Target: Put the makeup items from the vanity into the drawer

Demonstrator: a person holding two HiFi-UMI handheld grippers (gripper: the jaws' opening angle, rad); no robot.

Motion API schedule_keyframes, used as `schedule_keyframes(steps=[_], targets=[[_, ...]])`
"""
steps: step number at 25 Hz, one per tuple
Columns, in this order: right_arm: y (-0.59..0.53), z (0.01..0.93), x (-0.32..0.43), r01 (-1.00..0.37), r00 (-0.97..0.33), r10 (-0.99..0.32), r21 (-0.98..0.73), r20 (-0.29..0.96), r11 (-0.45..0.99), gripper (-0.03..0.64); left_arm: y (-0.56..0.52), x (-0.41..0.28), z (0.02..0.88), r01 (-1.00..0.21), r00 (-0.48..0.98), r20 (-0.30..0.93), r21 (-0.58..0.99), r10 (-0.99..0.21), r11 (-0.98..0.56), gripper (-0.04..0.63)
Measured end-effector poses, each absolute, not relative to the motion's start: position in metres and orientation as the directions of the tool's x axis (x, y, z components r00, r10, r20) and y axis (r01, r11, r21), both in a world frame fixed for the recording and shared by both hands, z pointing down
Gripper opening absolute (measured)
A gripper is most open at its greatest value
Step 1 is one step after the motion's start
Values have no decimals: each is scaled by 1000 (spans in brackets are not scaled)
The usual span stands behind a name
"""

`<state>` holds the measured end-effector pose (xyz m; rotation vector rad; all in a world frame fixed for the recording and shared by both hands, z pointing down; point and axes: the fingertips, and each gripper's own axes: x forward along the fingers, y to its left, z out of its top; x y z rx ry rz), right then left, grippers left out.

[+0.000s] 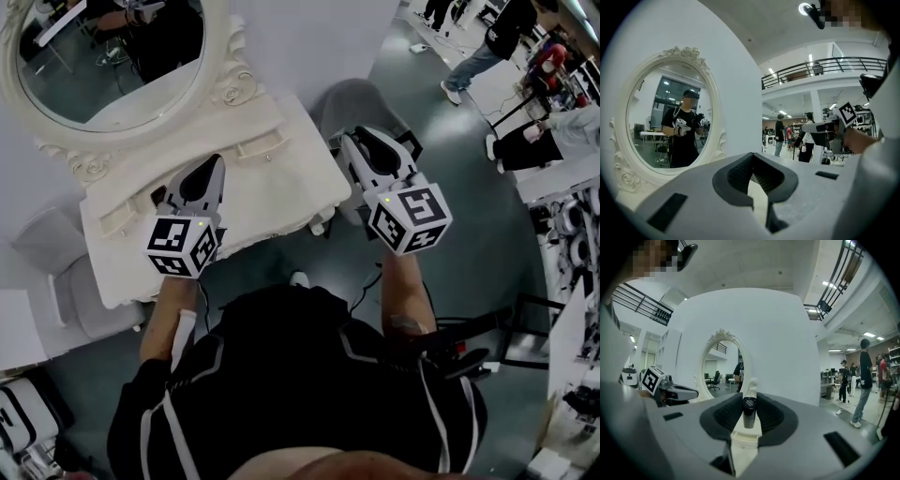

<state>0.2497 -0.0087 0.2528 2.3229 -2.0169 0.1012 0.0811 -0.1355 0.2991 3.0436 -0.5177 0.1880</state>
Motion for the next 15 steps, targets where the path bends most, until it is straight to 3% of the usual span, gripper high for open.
schedule_keyframes(steps=[5,15], targets=[[-23,259,270,-997,76,-991,1,114,-76,97,-140,90,306,-392,910,158,33,-382,-919,3],[-92,287,270,-997,73,-985,-18,155,-76,97,-198,78,329,-406,901,184,37,-393,-913,3]])
